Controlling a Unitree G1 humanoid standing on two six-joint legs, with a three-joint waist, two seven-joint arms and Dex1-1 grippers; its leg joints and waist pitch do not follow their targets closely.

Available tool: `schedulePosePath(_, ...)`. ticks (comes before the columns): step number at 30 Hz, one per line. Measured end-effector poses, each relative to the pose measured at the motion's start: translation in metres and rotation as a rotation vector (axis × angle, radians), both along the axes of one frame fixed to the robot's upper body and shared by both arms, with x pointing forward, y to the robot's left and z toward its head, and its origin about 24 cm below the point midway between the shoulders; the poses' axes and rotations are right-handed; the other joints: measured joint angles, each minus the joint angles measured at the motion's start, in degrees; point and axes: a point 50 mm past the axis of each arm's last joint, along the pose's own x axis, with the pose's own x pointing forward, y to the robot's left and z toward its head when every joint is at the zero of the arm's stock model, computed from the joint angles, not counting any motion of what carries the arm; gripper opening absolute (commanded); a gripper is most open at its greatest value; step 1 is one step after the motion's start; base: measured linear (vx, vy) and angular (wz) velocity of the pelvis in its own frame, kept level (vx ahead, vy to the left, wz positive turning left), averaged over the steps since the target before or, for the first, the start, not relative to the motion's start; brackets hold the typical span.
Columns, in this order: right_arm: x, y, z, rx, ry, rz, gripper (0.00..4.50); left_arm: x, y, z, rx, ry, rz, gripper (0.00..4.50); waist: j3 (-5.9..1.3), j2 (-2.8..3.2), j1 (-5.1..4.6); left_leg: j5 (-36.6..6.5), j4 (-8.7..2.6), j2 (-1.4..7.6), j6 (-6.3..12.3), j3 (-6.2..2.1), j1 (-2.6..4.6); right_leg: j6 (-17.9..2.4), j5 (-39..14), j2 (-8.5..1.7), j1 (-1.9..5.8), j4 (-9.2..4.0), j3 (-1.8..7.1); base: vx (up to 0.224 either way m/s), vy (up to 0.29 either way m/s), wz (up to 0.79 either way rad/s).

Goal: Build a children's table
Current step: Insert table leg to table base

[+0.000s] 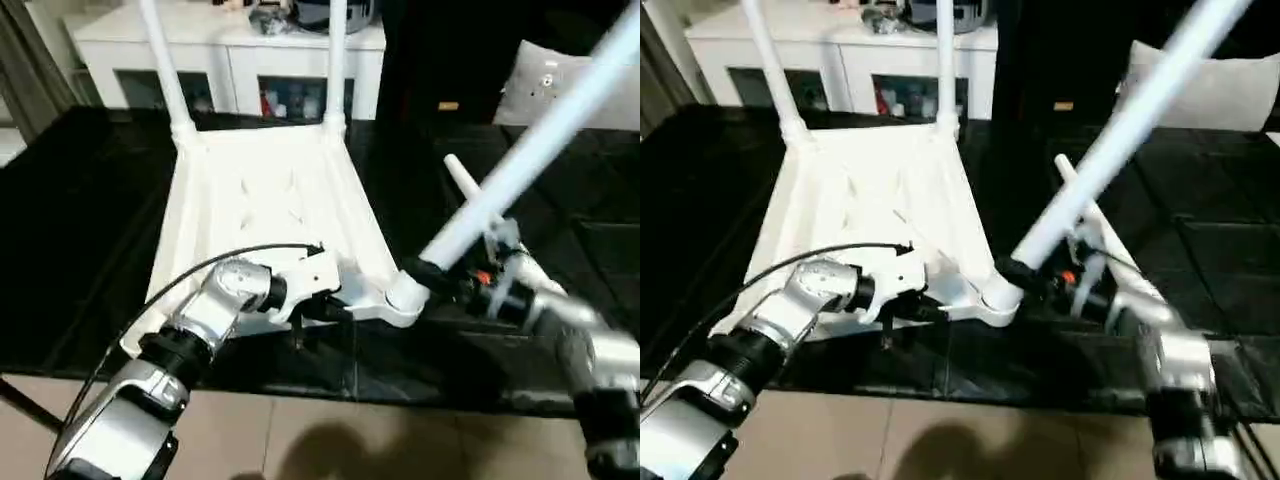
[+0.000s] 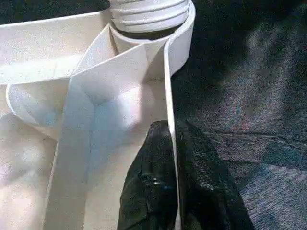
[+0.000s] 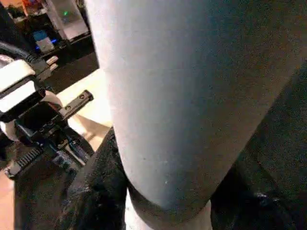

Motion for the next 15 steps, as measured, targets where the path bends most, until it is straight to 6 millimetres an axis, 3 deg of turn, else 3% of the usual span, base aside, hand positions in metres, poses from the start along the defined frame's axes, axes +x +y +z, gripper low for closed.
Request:
schedulePosePath(4, 0.002, 0.006, 0.002, -0.097, -0.06, 0.031, 1.88, 0.0, 0.001, -0.002, 0.009, 0.003, 0.01, 0.0, 0.01, 0.28, -0.63, 0.0, -0.01, 0.0, 0.0, -0.01, 0.71, 0.1, 0.0, 0.0, 0.43, -0.24, -0.13, 0.0, 0.0, 0.0)
schedulePosePath(6, 0.004, 0.01, 0.006, -0.166, -0.094, 0.067, 1.88, 0.0, 0.002, -0.003, 0.018, 0.002, 0.014, 0.0, 0.02, 0.37, -1.44, 0.0, -0.08, 0.0, 0.0, -0.15, 0.87, 0.1, -0.1, 0.0, 0.79, -0.67, -0.41, 0.0, 0.0, 0.0)
schedulePosePath(10, 0.009, 0.016, 0.01, -0.256, -0.114, 0.13, 1.88, 0.001, 0.002, -0.004, 0.027, -0.007, 0.003, 0.0, 0.09, 1.15, -2.75, 0.0, -0.21, 0.2, 0.04, -1.01, 0.88, 0.1, -0.1, -0.06, 1.86, -2.51, -2.01, 0.0, 0.0, 0.0)
schedulePosePath(12, 0.01, 0.017, 0.012, -0.272, -0.104, 0.168, 1.88, 0.001, 0.002, -0.003, 0.032, -0.006, -0.014, 0.0, 0.24, 1.53, -3.32, -0.1, -0.21, 0.15, 0.18, -1.13, 0.9, 0.1, -0.1, -0.07, 2.54, -2.89, -2.1, 0.0, 0.0, 0.0)
schedulePosePath(15, 0.01, 0.016, 0.014, -0.284, -0.095, 0.216, 1.88, 0.003, 0.003, -0.001, 0.042, -0.008, -0.034, 0.0, 0.21, 1.51, -3.31, -0.1, -0.25, 0.05, 0.22, -1.15, 0.84, 0.1, -0.1, -0.11, 2.5, -2.75, -1.93, 0.0, 0.0, 0.0)
